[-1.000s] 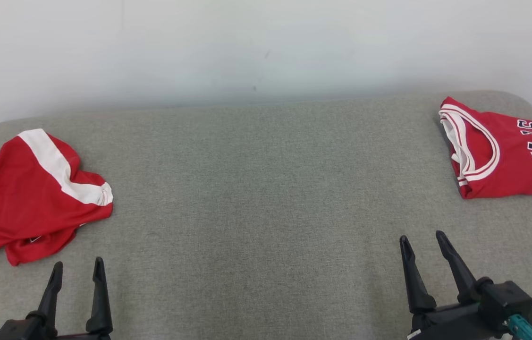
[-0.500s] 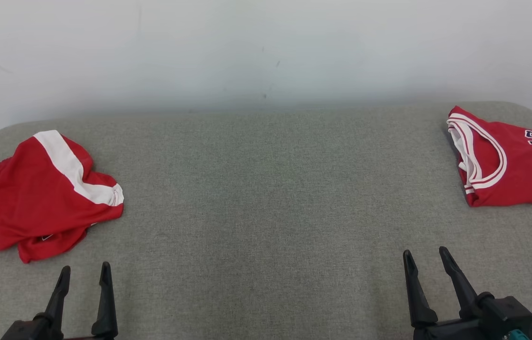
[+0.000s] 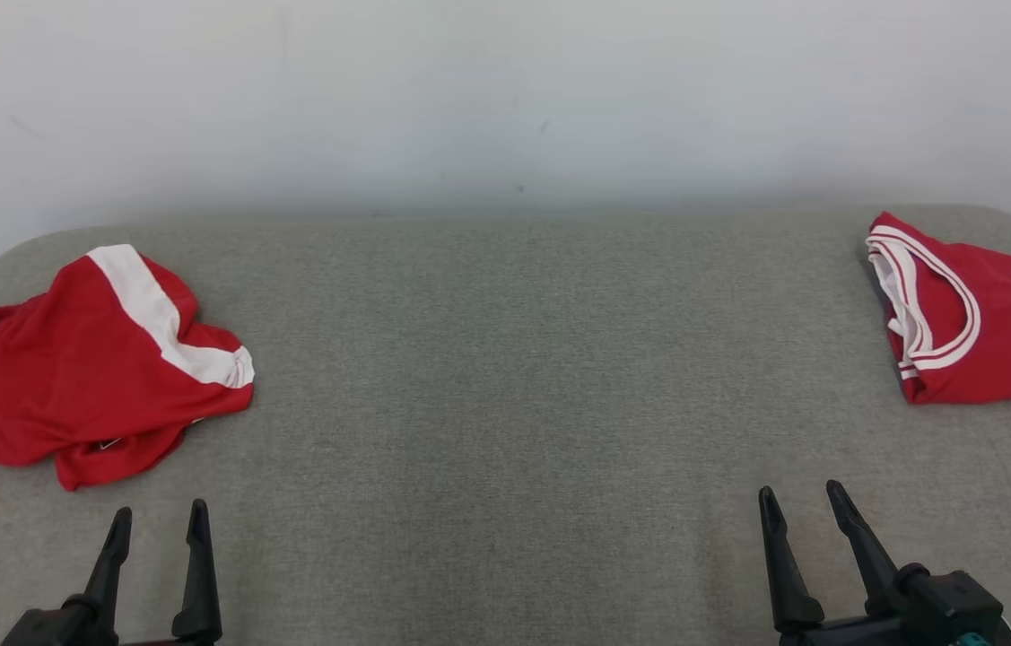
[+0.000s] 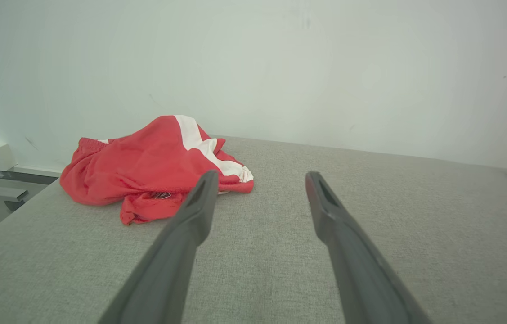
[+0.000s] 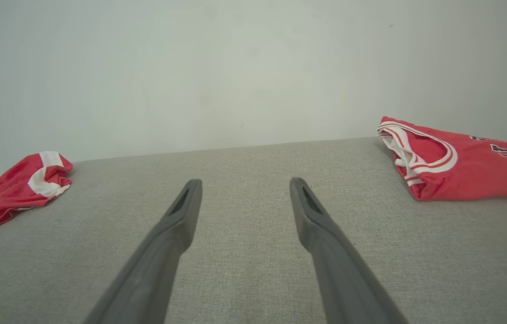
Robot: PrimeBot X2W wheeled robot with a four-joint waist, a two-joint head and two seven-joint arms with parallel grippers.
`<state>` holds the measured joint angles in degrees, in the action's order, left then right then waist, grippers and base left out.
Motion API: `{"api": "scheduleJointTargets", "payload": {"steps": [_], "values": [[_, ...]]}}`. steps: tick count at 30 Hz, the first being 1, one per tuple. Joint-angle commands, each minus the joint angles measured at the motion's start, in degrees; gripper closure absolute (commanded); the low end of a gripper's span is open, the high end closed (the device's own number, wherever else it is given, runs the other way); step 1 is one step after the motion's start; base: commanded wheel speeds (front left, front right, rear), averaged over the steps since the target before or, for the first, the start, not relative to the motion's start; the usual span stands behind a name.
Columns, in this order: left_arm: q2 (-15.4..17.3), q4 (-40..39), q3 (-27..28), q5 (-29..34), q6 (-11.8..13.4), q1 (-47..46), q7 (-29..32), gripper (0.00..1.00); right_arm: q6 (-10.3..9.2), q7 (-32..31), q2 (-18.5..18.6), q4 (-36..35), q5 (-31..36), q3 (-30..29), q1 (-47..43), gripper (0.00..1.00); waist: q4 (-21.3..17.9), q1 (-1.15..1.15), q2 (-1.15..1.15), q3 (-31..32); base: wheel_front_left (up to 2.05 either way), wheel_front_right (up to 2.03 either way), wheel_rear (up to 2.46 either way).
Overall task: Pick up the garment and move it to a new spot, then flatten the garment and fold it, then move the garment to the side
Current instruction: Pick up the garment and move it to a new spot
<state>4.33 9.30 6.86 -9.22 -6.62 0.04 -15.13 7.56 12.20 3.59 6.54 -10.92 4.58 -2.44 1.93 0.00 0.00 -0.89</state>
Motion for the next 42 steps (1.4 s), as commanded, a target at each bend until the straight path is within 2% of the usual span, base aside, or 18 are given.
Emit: {"api": "scheduleJointTargets", "payload": {"steps": [1, 13, 20, 26, 35, 42], "values": [[0.2, 0.0, 0.2, 0.3, 0.1, -0.5, 0.0, 0.00, -0.17, 0.3, -0.2, 0.0, -0.1, 0.2, -0.3, 0.00, 1.0, 0.00, 0.00, 0.0, 0.00, 0.00, 0.00], [1.2, 1.2, 1.6, -0.2, 1.1, -0.2, 0.0, 0.00, -0.17, 0.5, -0.5, 1.8, -1.0, 2.1, 0.7, 0.00, 9.3, 0.00, 0.00, 0.2, 0.00, 0.00, 0.00], [1.6, 1.0, 2.5, -0.7, 2.0, 1.3, 0.0, 0.00, -0.17, 0.8, -0.6, 3.1, -1.3, 2.8, 1.1, 0.00, 15.6, 0.00, 0.00, 0.4, 0.00, 0.00, 0.00], [2.0, 0.9, 2.6, -1.0, 2.4, 1.5, 0.0, 0.00, -0.17, 0.7, -0.6, 3.7, -1.4, 3.3, 1.5, 0.00, 18.8, 0.00, 0.00, 0.3, 0.00, 0.00, 0.00], [2.3, 1.2, 2.6, -1.7, 2.6, 1.2, 0.0, 0.00, -0.17, 0.5, -0.6, 4.2, -1.2, 4.1, 2.0, 0.00, 22.1, 0.00, 0.00, -0.5, 0.00, 0.00, 0.00], [2.4, 1.4, 2.7, -2.2, 3.0, 0.9, 0.0, 0.00, -0.17, 0.5, -0.7, 4.7, -1.4, 4.6, 2.4, 0.00, 23.0, 0.00, 0.00, -0.6, 0.00, 0.00, 0.00]]}}
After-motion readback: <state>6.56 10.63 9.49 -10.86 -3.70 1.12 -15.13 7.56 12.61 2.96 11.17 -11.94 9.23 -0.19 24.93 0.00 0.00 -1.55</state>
